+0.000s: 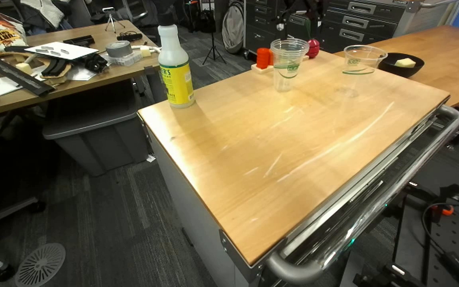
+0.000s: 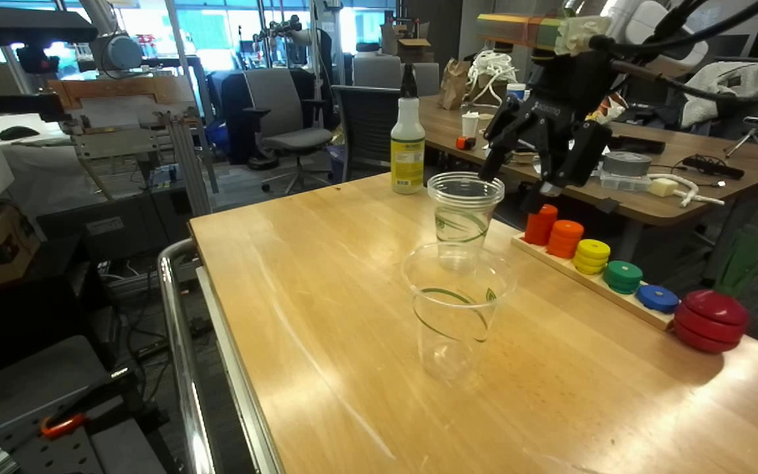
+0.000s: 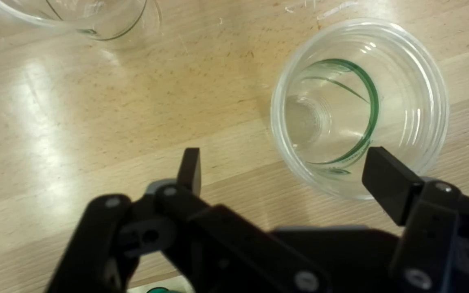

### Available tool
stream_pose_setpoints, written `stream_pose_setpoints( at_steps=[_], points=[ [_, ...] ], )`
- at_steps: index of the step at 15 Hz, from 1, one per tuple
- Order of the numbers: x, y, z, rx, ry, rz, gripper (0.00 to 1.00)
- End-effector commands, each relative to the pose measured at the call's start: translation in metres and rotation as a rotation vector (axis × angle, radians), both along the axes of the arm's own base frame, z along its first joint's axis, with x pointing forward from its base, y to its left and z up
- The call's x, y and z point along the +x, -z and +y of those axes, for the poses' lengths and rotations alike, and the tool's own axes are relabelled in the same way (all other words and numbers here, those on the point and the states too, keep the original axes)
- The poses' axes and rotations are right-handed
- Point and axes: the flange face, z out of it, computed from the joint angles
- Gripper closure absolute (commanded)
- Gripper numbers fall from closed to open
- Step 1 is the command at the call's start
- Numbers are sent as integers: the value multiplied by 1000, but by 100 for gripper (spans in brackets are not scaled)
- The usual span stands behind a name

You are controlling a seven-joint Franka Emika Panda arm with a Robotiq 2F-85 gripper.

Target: Stack all four of the plastic cups together

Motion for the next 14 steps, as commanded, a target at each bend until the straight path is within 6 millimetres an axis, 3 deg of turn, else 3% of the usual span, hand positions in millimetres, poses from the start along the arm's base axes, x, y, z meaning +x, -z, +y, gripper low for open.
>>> stream_pose_setpoints(
  at_steps=[1,3,4,6,14],
  points=[
    [2,2,10,-9,-33,-10,0],
    [0,4,16,-2,-45,-12,0],
    [0,5,18,1,-48,-15,25],
    [-2,9,20,12,-51,-20,32],
    [-32,19,20,39,-38,-22,96]
  ],
)
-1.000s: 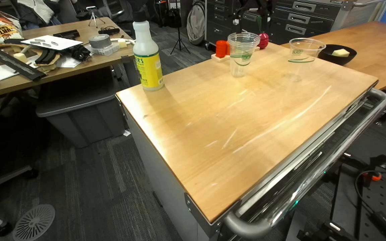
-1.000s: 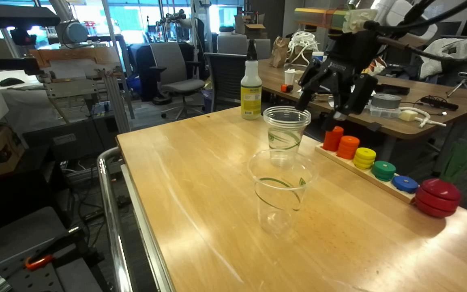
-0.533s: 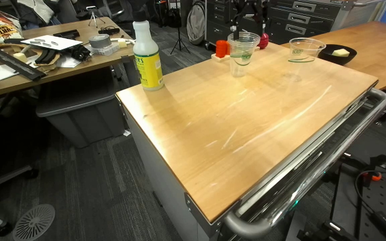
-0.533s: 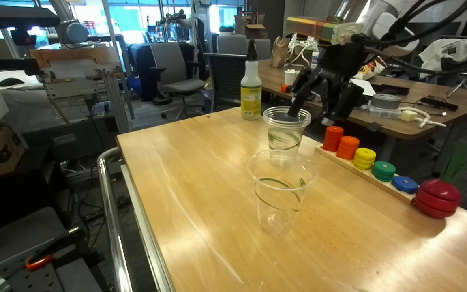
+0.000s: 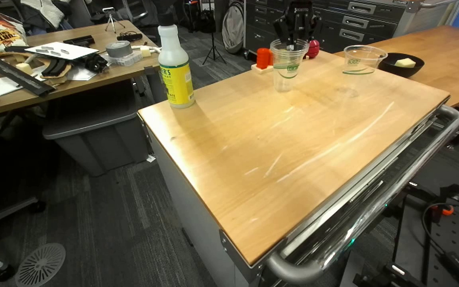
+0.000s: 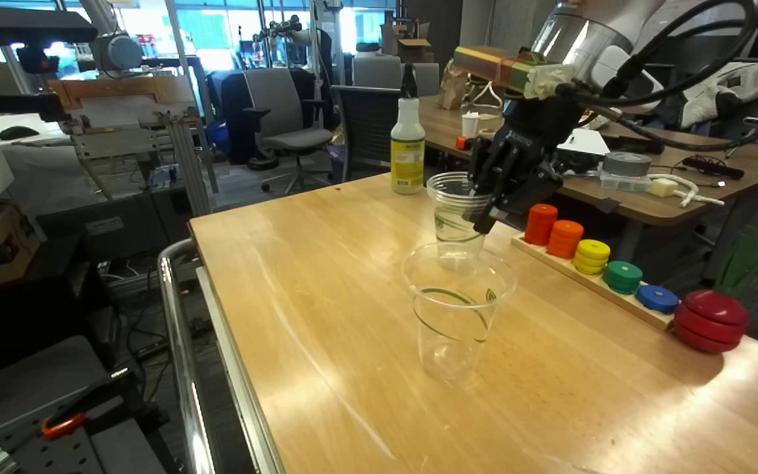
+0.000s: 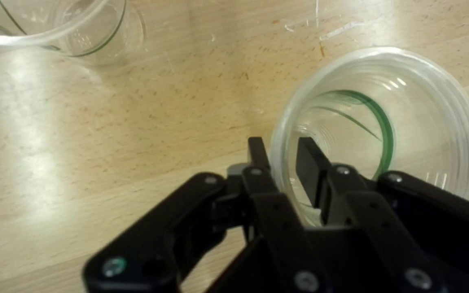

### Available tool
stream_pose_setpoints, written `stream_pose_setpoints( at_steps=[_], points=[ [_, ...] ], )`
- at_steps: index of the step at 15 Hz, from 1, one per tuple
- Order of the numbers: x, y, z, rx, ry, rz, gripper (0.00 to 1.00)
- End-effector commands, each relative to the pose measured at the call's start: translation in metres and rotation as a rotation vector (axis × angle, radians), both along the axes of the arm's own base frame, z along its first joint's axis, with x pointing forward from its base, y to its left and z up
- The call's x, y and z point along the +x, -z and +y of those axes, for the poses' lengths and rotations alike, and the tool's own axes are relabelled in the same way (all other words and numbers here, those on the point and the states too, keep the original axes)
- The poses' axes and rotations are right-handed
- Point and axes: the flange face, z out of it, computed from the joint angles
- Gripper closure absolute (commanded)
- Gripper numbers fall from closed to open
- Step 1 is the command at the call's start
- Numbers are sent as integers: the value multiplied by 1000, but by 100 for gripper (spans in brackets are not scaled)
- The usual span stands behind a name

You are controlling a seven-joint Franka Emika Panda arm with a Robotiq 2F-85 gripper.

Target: Stack all four of the plastic cups together

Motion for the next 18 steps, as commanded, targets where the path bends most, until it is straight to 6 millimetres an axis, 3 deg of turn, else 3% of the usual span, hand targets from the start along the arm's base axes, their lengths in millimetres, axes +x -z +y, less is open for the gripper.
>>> stream_pose_setpoints(
  at_steps=[1,6,9,14,18],
  points=[
    [-26,-16,2,5,6,-43,99],
    [-57,-40,6,-2,42,-105,98],
    [-80,-68,12,9,48,-156,98],
    [-142,-130,11,54,63,-232,98],
    [-195,-154,-5,83,145,-252,98]
  ],
)
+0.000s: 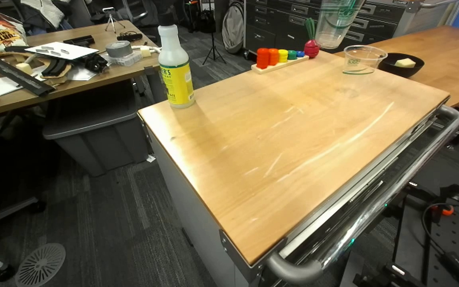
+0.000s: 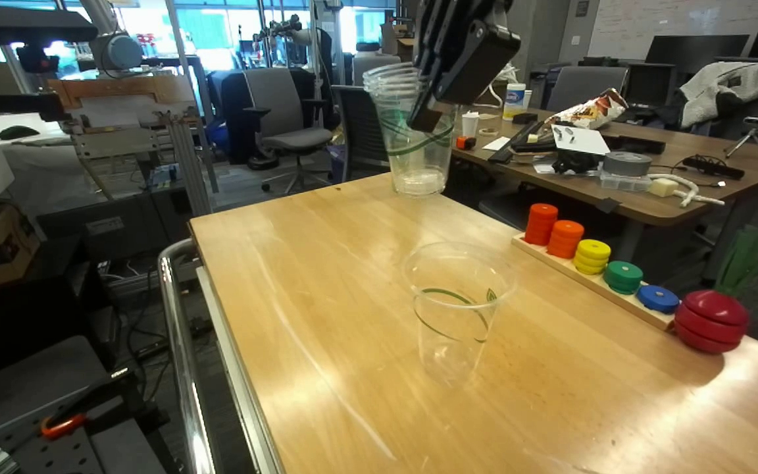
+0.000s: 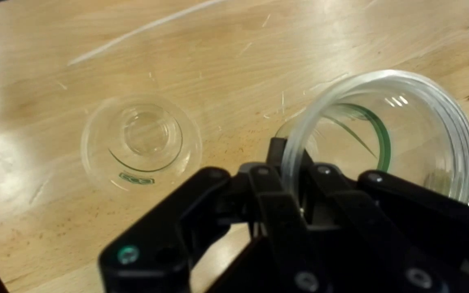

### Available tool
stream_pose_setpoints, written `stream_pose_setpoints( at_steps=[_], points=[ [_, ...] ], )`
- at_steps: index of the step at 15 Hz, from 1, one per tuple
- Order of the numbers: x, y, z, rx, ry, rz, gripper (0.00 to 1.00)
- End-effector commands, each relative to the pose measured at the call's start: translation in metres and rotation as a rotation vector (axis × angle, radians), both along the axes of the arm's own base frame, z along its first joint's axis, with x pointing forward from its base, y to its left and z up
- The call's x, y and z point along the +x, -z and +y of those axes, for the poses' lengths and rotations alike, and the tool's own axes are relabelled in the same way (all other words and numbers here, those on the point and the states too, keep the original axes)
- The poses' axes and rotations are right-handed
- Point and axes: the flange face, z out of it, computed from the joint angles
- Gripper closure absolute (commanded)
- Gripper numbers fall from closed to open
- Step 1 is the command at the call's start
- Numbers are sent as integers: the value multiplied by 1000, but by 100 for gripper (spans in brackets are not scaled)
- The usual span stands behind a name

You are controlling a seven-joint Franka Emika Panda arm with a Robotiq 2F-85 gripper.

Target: Stack all four of the plastic cups together

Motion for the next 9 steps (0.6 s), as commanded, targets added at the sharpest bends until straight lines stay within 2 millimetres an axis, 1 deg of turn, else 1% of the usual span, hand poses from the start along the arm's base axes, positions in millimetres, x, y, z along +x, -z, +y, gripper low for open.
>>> stream_pose_setpoints(
  at_steps=[1,3,5,9],
  points=[
    [-56,-13,-10,54,65,-34,98],
    [-74,-5,-21,71,104,-32,98],
    [-86,5,-33,87,135,-46,98],
    [-93,25,-53,97,241,-89,98]
  ],
)
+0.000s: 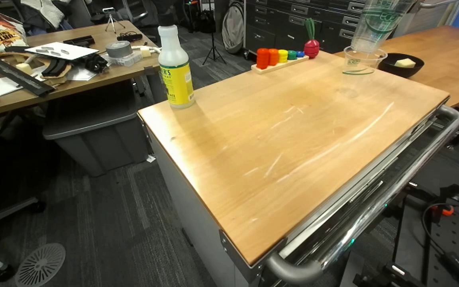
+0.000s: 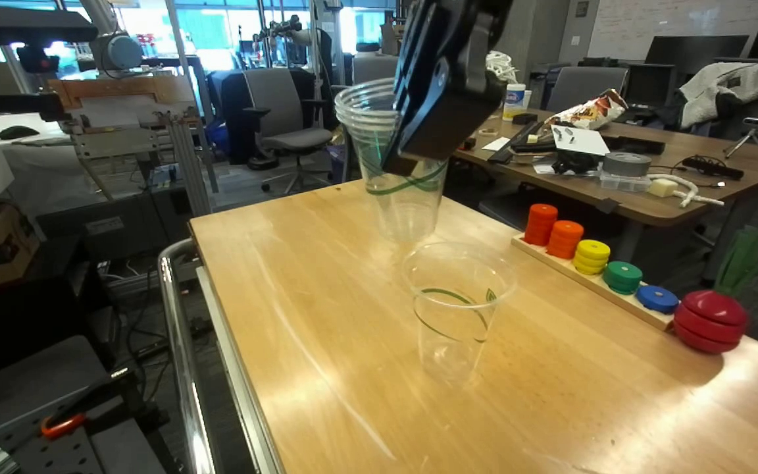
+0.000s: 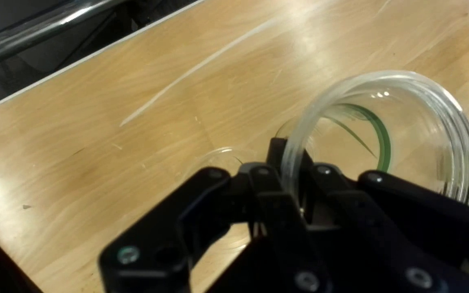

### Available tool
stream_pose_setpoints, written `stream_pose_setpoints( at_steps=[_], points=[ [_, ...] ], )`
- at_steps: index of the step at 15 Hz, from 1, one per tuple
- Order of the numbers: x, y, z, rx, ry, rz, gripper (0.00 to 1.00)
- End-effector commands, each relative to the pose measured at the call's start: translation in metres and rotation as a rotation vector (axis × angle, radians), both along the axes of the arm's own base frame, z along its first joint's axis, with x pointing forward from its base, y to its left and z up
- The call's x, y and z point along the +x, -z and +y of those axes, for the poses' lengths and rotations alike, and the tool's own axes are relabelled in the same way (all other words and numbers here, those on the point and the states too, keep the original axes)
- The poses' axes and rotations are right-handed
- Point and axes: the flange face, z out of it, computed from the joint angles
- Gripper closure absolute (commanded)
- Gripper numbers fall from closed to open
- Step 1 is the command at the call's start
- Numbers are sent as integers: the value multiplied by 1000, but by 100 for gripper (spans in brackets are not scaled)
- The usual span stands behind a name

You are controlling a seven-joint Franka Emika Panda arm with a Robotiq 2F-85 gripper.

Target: Stack all four of the plastic cups together

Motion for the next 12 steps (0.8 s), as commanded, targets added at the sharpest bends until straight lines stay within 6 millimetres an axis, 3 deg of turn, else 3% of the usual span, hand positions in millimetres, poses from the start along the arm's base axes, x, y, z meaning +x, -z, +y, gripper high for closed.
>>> stream_pose_setpoints(
  at_steps=[1,12],
  points=[
    [-9,7,-12,11,93,-75,98],
    [-14,9,-15,-58,159,-28,98]
  ],
)
